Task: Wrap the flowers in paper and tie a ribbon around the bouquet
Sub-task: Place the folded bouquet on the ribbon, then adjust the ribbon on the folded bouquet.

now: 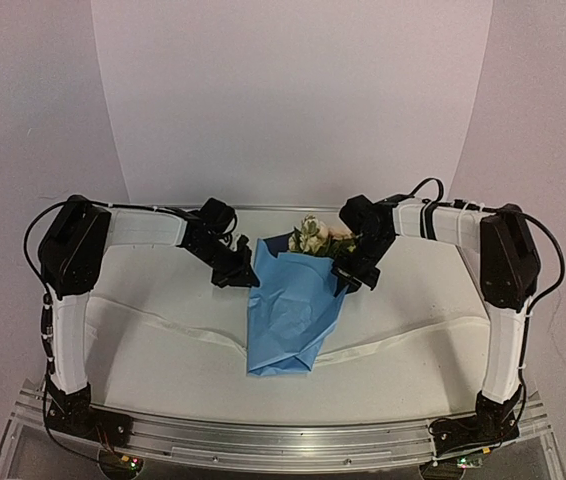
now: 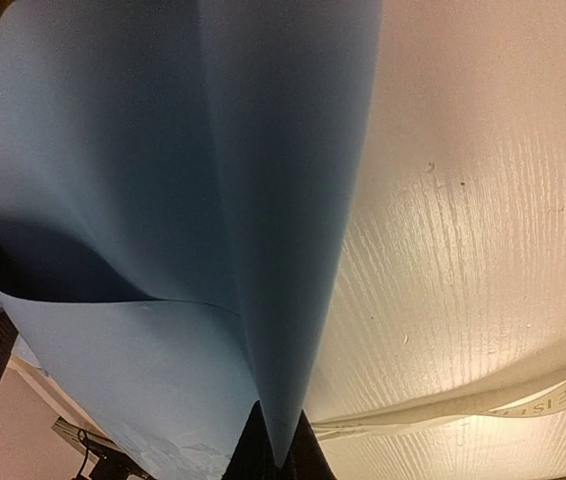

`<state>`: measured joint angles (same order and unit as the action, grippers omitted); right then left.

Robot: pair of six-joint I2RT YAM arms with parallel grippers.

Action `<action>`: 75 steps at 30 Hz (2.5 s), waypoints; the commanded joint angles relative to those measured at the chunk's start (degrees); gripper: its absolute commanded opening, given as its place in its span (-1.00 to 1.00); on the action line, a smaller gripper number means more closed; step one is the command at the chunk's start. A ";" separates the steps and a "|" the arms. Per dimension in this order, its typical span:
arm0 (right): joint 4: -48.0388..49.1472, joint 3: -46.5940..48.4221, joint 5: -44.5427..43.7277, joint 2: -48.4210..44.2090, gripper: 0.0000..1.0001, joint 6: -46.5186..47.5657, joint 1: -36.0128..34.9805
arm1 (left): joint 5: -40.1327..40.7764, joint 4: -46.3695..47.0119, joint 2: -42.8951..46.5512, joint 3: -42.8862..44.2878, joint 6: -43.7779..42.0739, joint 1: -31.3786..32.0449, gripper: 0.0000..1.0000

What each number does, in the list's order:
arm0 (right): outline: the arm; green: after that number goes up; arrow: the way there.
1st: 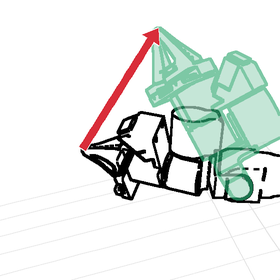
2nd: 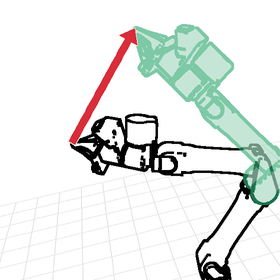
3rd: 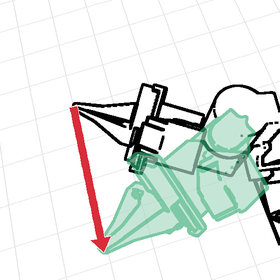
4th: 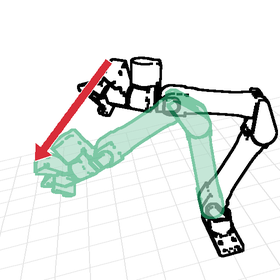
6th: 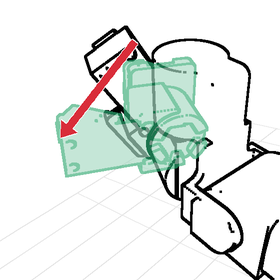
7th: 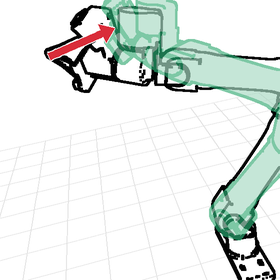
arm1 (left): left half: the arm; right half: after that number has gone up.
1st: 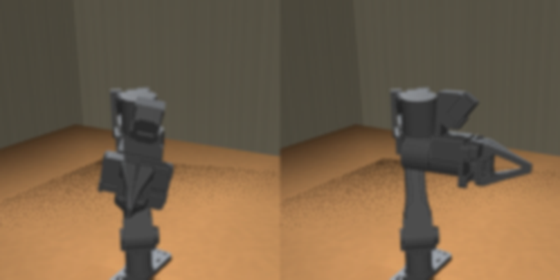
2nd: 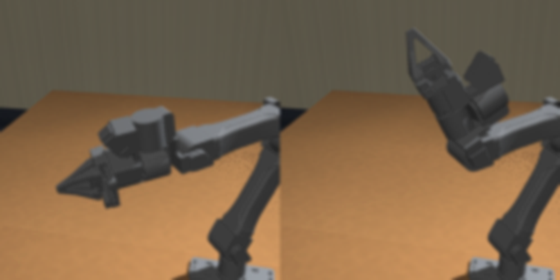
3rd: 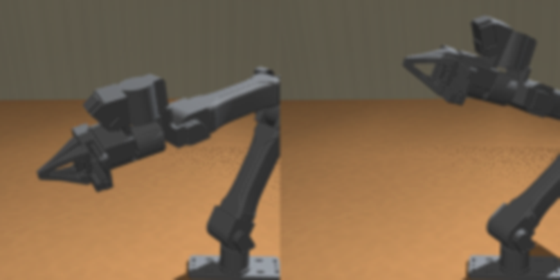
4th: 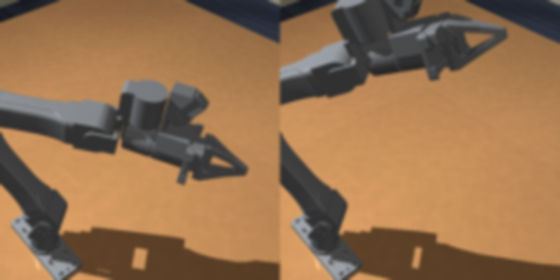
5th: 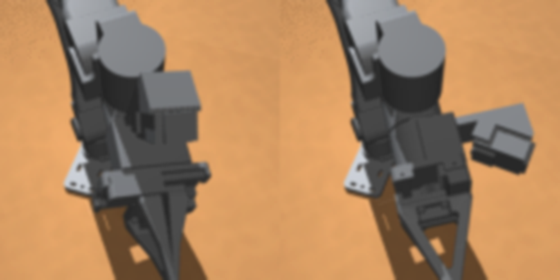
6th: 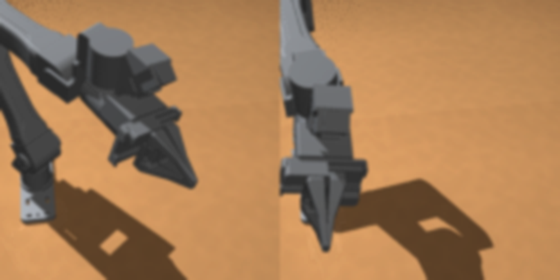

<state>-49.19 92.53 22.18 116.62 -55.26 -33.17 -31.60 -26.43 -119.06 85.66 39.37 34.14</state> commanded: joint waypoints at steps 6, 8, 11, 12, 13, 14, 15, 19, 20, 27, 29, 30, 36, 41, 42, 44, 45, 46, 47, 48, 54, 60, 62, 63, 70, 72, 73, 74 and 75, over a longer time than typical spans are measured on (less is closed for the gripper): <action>2.12 -5.00 -3.16 -5.55 -1.00 -1.62 -2.97 | 1.98 6.31 9.41 -10.00 2.62 1.80 -1.00; 2.98 -6.18 -3.51 -5.71 -0.99 -1.88 -3.46 | 2.30 7.28 9.94 -11.70 3.09 1.98 -1.00; 4.81 -7.93 -4.05 -6.05 -0.66 -1.91 -3.94 | 2.96 8.59 10.43 -13.68 3.90 2.02 -0.92; 5.31 -8.51 -4.40 -6.33 -0.49 -1.73 -4.04 | 3.32 9.13 10.62 -14.20 4.14 2.00 -0.84; 5.70 -8.98 -4.90 -6.73 -0.33 -1.51 -4.08 | 3.91 9.53 10.93 -14.56 4.32 2.03 -0.72; 5.92 -9.46 -5.32 -7.33 -0.14 -0.98 -4.10 | 4.59 9.84 11.32 -14.94 4.48 2.00 -0.61; 5.97 -9.93 -6.22 -8.02 0.04 -0.34 -4.11 | 5.47 10.22 12.15 -15.56 4.73 1.98 -0.44; 5.87 -12.72 -11.48 -12.68 0.60 2.19 -4.00 | 10.59 11.32 16.88 -18.06 6.85 1.85 0.01; 5.77 -13.48 -13.19 -14.35 0.69 2.60 -3.98 | 12.55 10.91 18.41 -18.68 7.39 1.65 0.12; 4.98 -23.57 -22.15 -24.70 0.97 1.36 -2.15 | 21.60 8.34 29.06 -25.89 12.98 -2.85 0.49; 4.96 -26.79 -23.95 -27.30 0.97 -0.30 -1.25 | 23.61 7.76 32.53 -28.74 14.26 -4.41 0.50; 4.98 -28.41 -24.01 -28.32 0.97 -1.16 -0.81 | 24.42 7.50 34.07 -30.47 15.00 -5.00 0.51; 5.25 -37.88 -24.72 -33.24 0.93 -4.69 2.44 | 30.57 3.54 41.67 -38.31 19.10 -8.64 0.47; 7.94 -43.87 -24.47 -35.45 0.81 -7.00 5.63 | 33.99 0.89 45.34 -44.22 22.39 -13.13 0.43; 8.84 -45.13 -24.48 -35.76 0.80 -7.64 6.69 | 34.84 0.52 45.92 -45.16 23.01 -13.86 0.43; 11.39 -47.65 -23.04 -35.71 0.71 -8.86 9.43 | 35.24 0.58 46.30 -46.45 23.80 -15.54 0.41; 12.83 -48.30 -22.74 -35.49 0.69 -9.11 10.26 | 35.28 0.68 46.09 -46.71 23.94 -16.19 0.41; 14.03 -48.83 -22.62 -35.21 0.68 -9.24 11.13 | 35.32 0.59 45.67 -46.75 23.92 -16.98 0.41; 14.83 -49.26 -22.62 -34.97 0.68 -9.21 11.89 | 35.52 0.21 45.21 -46.50 23.75 -17.62 0.41; 15.74 -49.67 -22.62 -34.90 0.67 -9.15 12.36 | 35.86 -0.07 44.68 -46.19 23.59 -18.08 0.43; 18.93 -51.52 -22.64 -34.10 0.66 -9.09 14.71 | 37.33 -1.24 41.32 -45.03 24.23 -19.35 0.47; 21.90 -52.65 -20.34 -32.77 0.64 -8.94 15.32 | 38.29 0.59 34.61 -42.54 22.82 -20.12 0.48; 22.46 -53.06 -19.88 -32.50 0.64 -8.76 15.53 | 39.74 0.45 32.40 -41.17 22.16 -20.16 0.46; 22.80 -53.16 -19.56 -32.30 0.64 -8.70 15.71 | 40.31 0.06 31.32 -40.25 21.79 -20.15 0.44; 25.72 -54.26 -17.46 -32.26 0.64 -8.47 17.24 | 42.06 -5.68 20.38 -33.63 17.54 -20.15 0.02; 26.61 -55.11 -17.51 -32.84 0.64 -8.79 17.50 | 41.40 -6.35 18.30 -33.41 17.23 -20.14 -0.26; 27.17 -55.65 -17.50 -33.24 0.64 -8.91 17.63 | 40.67 -6.25 17.73 -33.88 17.49 -20.13 -0.47; 27.51 -56.38 -17.54 -33.65 0.64 -9.08 17.72 | 39.88 -5.80 17.64 -34.47 17.66 -20.14 -0.62; 27.78 -57.07 -17.76 -34.04 0.64 -9.23 17.75 | 39.33 -5.22 17.71 -34.90 17.85 -20.15 -0.74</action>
<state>-23.33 38.79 4.15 83.35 -63.74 -15.94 10.63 -30.11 -98.04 52.56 58.02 14.23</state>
